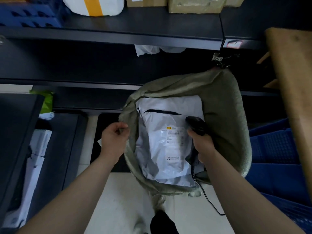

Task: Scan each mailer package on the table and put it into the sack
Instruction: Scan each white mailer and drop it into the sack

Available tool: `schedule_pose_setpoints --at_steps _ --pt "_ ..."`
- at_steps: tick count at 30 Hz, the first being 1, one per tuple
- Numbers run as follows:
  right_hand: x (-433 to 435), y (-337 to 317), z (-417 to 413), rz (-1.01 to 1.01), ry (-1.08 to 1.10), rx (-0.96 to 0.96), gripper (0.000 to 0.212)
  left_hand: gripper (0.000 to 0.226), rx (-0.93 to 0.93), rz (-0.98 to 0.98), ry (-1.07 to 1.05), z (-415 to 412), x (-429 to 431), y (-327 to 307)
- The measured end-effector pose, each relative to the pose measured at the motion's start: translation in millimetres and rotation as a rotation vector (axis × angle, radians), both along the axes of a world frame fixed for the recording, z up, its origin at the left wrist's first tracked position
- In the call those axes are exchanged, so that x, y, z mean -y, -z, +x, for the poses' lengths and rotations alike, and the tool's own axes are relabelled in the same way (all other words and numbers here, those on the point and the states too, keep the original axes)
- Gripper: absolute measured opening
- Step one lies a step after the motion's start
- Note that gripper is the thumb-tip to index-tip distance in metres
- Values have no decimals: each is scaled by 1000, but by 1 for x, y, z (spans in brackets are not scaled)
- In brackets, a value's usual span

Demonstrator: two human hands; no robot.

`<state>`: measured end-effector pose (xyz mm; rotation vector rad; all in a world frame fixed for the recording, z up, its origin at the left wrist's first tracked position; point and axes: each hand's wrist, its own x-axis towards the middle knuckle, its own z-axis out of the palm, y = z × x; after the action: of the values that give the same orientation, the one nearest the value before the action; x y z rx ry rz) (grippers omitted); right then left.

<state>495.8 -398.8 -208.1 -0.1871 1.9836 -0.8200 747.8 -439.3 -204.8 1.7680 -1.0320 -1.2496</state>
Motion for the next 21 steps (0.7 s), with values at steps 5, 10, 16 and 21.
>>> schedule_pose_setpoints --at_steps 5,10,16,21 --pt "-3 8 11 60 -164 125 44 22 94 76 111 -7 -10 26" --pt "-8 8 9 79 -183 99 46 10 170 170 121 -6 -14 37" --pt "-20 -29 2 -16 -191 46 32 25 287 235 297 -5 -25 12" --pt "-63 -85 -1 -128 -183 79 21 10 447 115 554 -13 -44 -39"
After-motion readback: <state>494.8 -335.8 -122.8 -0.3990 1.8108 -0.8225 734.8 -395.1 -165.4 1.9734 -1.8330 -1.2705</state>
